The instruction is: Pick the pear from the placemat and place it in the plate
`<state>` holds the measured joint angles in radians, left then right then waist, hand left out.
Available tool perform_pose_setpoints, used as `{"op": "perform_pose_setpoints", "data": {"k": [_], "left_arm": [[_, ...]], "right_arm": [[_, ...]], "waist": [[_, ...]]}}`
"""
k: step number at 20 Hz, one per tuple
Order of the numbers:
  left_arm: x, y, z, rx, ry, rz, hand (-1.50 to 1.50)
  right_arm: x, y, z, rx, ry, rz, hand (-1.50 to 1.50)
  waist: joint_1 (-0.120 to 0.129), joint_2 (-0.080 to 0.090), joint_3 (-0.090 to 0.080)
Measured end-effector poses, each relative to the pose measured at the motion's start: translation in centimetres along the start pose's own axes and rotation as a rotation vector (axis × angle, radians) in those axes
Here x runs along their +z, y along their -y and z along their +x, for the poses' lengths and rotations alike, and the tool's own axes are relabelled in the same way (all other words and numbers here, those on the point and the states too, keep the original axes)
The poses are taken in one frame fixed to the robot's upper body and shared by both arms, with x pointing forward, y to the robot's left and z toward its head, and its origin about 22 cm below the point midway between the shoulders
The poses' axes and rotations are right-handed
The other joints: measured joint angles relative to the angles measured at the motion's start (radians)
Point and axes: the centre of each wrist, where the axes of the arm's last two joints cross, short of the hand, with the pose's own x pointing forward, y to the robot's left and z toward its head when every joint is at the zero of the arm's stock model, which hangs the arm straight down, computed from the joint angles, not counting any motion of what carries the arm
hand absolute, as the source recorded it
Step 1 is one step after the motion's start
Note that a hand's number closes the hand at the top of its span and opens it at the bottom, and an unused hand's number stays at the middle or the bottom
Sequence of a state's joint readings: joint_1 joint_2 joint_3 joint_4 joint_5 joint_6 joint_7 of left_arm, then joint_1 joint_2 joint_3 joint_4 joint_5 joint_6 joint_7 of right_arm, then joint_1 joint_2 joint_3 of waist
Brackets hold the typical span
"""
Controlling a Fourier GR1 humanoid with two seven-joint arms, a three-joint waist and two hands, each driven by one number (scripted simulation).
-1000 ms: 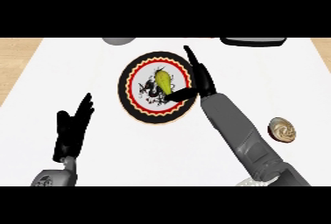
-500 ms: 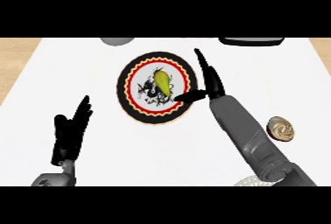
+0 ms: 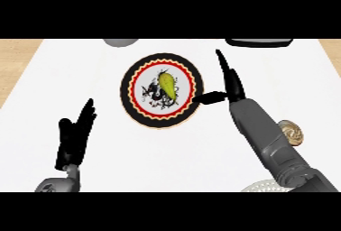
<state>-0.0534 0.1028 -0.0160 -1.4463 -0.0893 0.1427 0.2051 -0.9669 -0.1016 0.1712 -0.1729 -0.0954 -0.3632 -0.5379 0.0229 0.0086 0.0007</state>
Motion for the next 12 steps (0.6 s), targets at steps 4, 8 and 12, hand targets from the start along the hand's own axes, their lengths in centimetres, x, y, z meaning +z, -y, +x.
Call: {"op": "perform_pose_setpoints", "data": {"k": [4,8,12], "left_arm": [[0.2,-0.1,0.0,-0.001,-0.006,-0.007,0.00],[0.2,-0.3,-0.1,0.002,-0.006,-0.009,0.00],[0.3,0.0,0.6,0.004,0.001,-0.014,0.00]], "right_arm": [[0.4,0.9,-1.0,0.013,-0.017,-0.045,-1.50],[0.8,2.3,-2.1,0.025,-0.033,-0.085,-1.50],[0.9,3.1,-2.5,0.044,-0.044,-0.100,-1.50]], "waist": [[0.000,-0.001,0.000],[0.002,0.000,0.000],[0.003,0.000,0.000]]}}
